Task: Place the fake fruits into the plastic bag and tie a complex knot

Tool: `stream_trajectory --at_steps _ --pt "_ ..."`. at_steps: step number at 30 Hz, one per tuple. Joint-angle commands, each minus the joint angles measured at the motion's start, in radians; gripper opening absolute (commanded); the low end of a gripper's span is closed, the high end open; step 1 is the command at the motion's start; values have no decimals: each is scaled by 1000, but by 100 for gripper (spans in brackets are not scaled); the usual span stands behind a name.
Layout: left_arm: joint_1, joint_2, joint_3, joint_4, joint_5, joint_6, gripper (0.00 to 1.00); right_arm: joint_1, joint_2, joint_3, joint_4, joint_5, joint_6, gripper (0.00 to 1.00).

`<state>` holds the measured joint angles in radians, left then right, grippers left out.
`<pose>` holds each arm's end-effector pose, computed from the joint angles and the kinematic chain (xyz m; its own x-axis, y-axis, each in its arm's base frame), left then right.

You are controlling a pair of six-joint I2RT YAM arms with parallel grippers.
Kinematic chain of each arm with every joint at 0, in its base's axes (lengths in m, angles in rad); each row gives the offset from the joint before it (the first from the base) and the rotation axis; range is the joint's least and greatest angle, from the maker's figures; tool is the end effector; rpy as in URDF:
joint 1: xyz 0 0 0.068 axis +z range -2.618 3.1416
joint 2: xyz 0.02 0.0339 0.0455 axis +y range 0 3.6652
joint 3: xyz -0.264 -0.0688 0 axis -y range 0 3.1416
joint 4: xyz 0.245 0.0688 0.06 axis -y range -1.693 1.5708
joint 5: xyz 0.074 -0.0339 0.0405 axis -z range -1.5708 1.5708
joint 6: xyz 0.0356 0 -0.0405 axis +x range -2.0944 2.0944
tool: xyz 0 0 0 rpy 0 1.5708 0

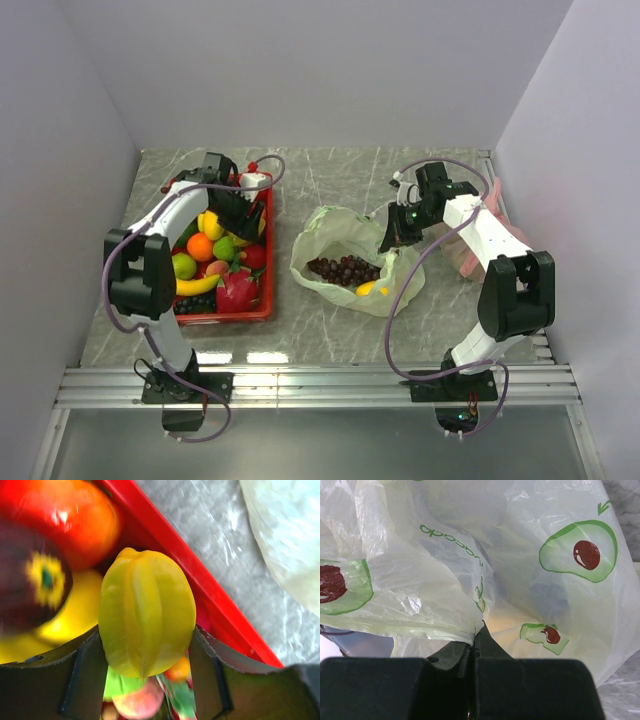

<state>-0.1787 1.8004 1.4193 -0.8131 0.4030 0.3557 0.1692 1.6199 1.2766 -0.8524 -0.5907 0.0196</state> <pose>0.3607 -0.0793 0.2359 -0.7515 0.4613 -0.4717 0.6050 0.7670 -0.2138 0.3139 0.0737 0.2548 -0.9237 -0.1413 -0.3561 -0.3229 0.7873 0.5253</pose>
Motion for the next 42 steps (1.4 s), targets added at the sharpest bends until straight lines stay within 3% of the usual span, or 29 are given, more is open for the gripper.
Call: stream_trajectory --at_steps 1,4,7,10,17,24,26,27,29,31,34,39,42 --pt "12 -136 12 -87 20 29 44 -11 -8 44 -20 2 -40 0" --pt "13 -199 32 -155 36 32 38 -11 -9 46 -28 0 -46 0" --pt "12 -269 72 -260 140 84 34 -11 -15 43 -28 -1 -49 0" --pt "-31 -340 98 -302 278 127 38 -13 -17 40 -24 -11 -49 0" --pt "-448 -354 191 -118 261 29 44 -13 -3 58 -20 -41 -37 0" --pt "-602 -98 323 84 146 -93 41 -16 0 69 -10 -67 -21 0" --pt "-623 -15 363 103 82 -101 52 -14 1 72 -13 -70 -21 0" --pt "-630 17 372 106 51 -103 66 -16 3 73 -16 -72 -21 0" --pt "-633 27 382 107 -8 -104 76 -20 1 78 -20 -72 -21 0" --pt "-633 -13 356 120 -27 -103 89 -20 -2 73 -22 -70 -21 0" --pt "-628 -114 334 130 9 -100 99 -22 1 64 -19 -70 -21 0" --pt "-573 -265 340 115 195 -138 99 -23 20 67 -19 -75 -23 0" --pt "-431 -381 300 187 232 -285 99 -25 24 73 -22 -70 -24 0"
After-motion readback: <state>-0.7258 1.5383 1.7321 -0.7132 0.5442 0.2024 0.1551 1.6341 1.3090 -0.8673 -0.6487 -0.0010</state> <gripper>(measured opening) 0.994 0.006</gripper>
